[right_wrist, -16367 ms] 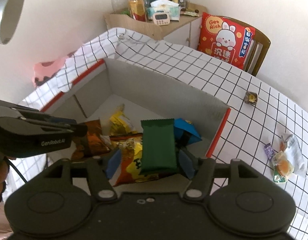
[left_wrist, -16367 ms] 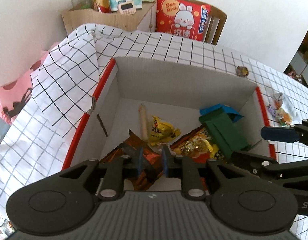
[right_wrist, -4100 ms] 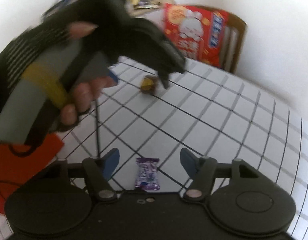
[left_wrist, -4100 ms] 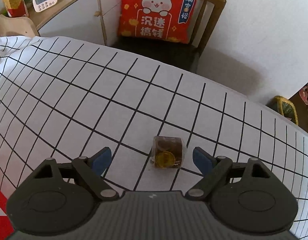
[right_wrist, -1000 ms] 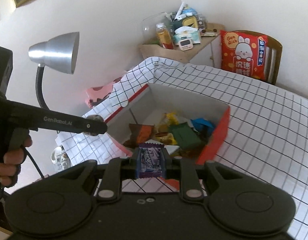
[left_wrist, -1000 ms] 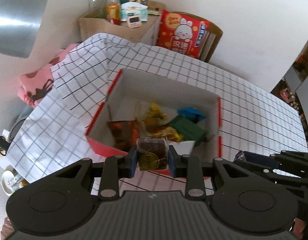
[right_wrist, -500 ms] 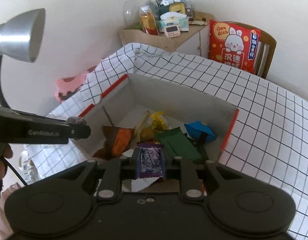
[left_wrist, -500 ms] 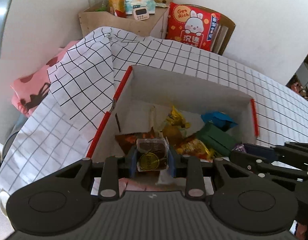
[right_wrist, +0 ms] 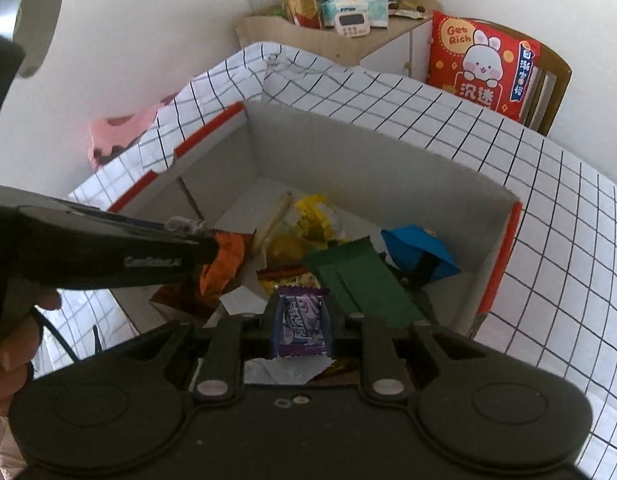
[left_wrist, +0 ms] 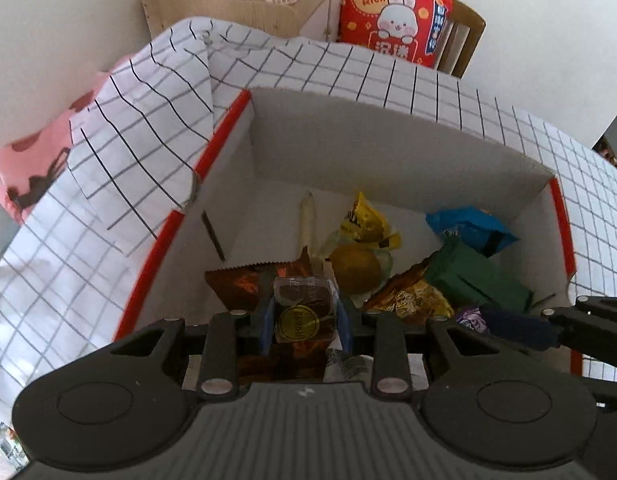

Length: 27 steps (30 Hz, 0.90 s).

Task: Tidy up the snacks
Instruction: 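Carry the brown cube and purple candy over the box and lower them inside, then open both tools to release the brown cube and purple candy into the box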

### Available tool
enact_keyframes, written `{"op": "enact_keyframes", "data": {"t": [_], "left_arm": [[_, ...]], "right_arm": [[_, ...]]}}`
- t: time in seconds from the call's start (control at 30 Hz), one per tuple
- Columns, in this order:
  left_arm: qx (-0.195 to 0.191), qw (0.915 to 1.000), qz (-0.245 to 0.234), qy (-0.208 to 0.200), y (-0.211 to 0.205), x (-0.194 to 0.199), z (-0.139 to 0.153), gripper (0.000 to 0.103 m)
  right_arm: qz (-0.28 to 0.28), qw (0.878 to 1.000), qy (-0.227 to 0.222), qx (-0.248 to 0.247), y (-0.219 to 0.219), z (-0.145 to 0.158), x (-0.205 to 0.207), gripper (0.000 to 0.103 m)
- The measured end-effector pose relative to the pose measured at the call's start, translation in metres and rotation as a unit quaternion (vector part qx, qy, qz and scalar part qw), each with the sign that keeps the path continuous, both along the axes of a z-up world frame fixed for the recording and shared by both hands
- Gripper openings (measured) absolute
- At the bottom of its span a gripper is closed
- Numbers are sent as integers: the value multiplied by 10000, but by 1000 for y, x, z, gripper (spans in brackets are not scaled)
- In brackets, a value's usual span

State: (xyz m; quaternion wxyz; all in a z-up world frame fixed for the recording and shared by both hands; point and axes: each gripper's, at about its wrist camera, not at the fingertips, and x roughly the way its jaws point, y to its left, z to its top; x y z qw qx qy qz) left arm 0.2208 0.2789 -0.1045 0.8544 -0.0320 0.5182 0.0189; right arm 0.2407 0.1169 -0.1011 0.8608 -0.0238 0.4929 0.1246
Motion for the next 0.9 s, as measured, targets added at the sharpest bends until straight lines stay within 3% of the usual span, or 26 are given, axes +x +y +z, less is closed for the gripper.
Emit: {"op": "enact_keyframes", "data": {"t": [0.33, 0.57, 0.8, 0.9], "left_arm": [[18, 9998, -92, 156, -7, 0, -14, 31], [-29, 10000, -66, 57, -5, -2, -9, 45], [-127, 9998, -26, -130, -1, -13, 5, 56], [-177, 9995, -21, -254, 2, -21, 14, 58]], "right_arm": [[0, 9999, 119, -52, 2, -8, 3, 24], [-16, 9999, 138, -26, 1, -7, 1, 28], [-34, 9999, 62, 80, -3, 4, -10, 42], [-27, 9999, 5, 118, -7, 11, -17, 54]]}}
